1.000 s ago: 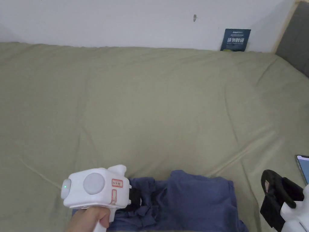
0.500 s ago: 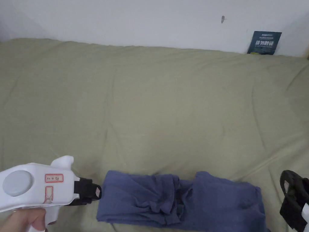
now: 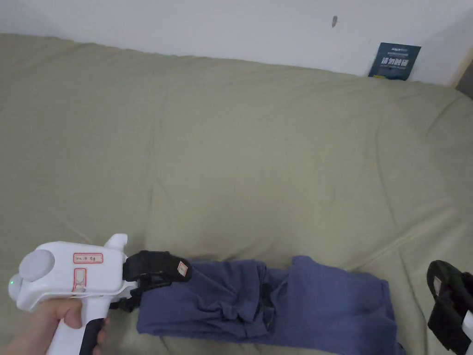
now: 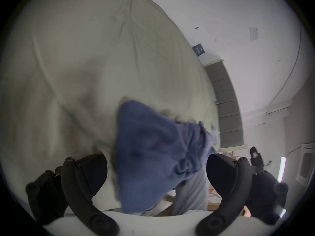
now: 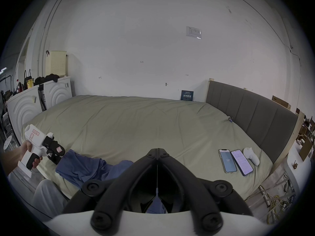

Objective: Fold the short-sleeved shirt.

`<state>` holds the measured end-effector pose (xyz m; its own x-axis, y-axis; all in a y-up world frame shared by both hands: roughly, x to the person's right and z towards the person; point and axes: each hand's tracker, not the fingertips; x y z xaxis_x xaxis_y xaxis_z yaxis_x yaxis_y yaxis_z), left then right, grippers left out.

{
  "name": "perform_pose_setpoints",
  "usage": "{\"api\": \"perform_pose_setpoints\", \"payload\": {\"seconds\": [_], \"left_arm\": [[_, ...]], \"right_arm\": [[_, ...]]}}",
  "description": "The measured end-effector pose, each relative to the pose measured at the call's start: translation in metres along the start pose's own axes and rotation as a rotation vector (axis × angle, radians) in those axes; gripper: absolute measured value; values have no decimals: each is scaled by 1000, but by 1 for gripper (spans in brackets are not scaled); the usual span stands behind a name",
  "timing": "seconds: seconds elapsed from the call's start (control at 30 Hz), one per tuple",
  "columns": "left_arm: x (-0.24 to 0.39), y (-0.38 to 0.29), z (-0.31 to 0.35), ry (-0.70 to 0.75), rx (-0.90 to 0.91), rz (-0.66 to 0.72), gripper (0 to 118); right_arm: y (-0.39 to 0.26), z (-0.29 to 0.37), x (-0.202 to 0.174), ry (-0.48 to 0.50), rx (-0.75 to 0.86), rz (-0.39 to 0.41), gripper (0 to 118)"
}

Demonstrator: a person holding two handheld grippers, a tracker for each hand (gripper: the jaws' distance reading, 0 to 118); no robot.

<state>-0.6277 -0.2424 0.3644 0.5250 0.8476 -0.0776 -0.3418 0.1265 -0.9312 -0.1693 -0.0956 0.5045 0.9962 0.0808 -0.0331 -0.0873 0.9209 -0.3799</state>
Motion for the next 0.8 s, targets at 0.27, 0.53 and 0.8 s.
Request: {"api": "perform_pose_setpoints", "payload": {"seconds": [0.27,0.53,0.8], "left_arm": [[5,-11,7,106,38,11,10],[41,-24,78,211,156,-44,9],[101,-27,118,511,236,-196,9]], "right_arm": [[-3,0,1,15,-9,-19,1],[-3,4,6,30,14,-35,1],[-1,3,10,44,37,-38,1]]}}
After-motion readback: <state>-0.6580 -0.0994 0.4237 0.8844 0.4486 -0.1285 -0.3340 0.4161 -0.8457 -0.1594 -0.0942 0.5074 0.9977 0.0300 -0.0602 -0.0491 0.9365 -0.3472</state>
